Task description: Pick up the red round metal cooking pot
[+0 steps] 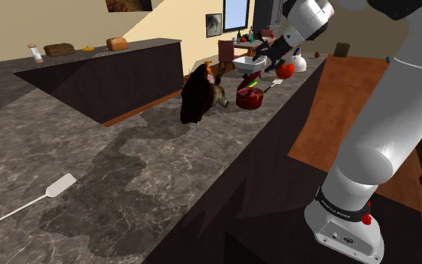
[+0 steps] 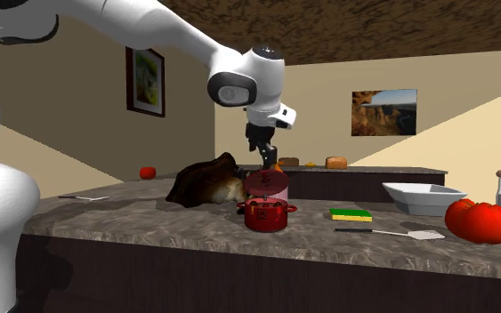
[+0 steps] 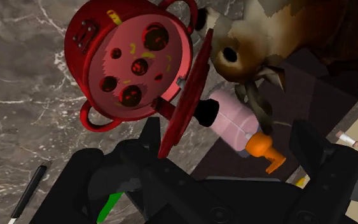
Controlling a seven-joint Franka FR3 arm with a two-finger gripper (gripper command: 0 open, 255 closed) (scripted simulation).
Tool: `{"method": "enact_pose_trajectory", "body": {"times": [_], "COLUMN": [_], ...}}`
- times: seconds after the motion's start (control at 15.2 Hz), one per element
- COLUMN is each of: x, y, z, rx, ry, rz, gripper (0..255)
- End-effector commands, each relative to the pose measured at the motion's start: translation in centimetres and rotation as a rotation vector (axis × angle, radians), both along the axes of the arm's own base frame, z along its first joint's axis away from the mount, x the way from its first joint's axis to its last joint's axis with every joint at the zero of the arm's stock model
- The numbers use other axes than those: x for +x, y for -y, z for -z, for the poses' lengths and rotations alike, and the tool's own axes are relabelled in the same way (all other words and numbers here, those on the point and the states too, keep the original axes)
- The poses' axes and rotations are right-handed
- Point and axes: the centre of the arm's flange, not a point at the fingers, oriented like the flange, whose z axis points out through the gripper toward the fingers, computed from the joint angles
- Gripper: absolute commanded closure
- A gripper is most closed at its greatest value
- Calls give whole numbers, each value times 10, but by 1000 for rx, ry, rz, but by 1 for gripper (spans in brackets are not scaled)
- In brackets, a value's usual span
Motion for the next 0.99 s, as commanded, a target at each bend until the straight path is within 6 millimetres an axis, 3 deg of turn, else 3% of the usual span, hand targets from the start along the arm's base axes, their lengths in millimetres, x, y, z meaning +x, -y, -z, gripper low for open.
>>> {"method": "enact_pose_trajectory", "body": {"times": [0.0, 0.59, 0.66, 0.92], "x": [-5, -5, -4, -4], "y": [18, 18, 19, 18], "z": [7, 47, 47, 47], "rx": [21, 21, 21, 21], "ry": [39, 39, 39, 39], "rz": [45, 45, 45, 45], "gripper": [0, 0, 255, 255]}}
